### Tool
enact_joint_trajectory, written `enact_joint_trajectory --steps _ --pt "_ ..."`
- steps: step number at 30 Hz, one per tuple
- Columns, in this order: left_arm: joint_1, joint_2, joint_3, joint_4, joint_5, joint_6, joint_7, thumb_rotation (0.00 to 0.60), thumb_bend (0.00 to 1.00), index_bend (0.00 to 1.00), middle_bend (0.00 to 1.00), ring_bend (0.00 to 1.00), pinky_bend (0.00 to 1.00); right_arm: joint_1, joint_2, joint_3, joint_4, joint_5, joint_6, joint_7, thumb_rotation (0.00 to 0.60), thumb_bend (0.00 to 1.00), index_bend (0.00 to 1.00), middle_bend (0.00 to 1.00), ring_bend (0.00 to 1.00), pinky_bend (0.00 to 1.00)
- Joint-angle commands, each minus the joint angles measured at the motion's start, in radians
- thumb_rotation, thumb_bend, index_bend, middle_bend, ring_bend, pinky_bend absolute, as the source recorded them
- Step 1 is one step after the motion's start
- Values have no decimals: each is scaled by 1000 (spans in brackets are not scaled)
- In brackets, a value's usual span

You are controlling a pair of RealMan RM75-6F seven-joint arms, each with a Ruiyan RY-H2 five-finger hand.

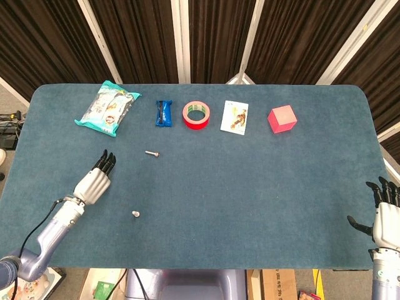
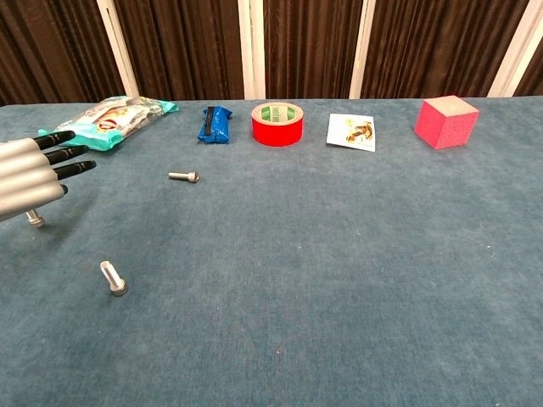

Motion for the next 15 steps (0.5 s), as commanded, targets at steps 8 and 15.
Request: enact_joint_trajectory --steps 8,15 --pt "4 1 -3 -10 -12 -7 22 600 462 463 38 0 0 0 2 0 -4 1 -1 1 600 122 216 95 51 0" --pt "10 15 -14 -48 -22 5 5 600 391 432 35 0 0 -3 3 3 -7 3 5 2 600 122 216 95 51 0"
